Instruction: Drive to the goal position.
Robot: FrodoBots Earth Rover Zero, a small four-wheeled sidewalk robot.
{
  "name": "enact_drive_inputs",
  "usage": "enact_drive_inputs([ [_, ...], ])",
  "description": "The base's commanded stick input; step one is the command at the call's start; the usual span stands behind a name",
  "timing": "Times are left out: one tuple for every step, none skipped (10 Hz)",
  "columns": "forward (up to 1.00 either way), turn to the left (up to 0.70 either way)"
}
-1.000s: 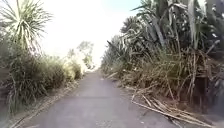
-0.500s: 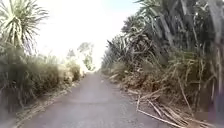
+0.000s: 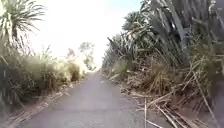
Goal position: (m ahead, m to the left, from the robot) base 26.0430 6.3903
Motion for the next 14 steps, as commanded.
enact_drive_inputs([
  [0.70,0.00],
  [0.70,0.00],
  [0.70,0.00],
  [0.70,0.00],
  [0.70,0.00],
  [0.70,0.00],
  [0.70,0.00],
  [0.70,0.00],
  [0.70,0.15],
  [0.70,0.35],
  [0.70,0.35],
  [0.70,0.35],
  [0.70,0.35],
  [0.70,0.35],
])
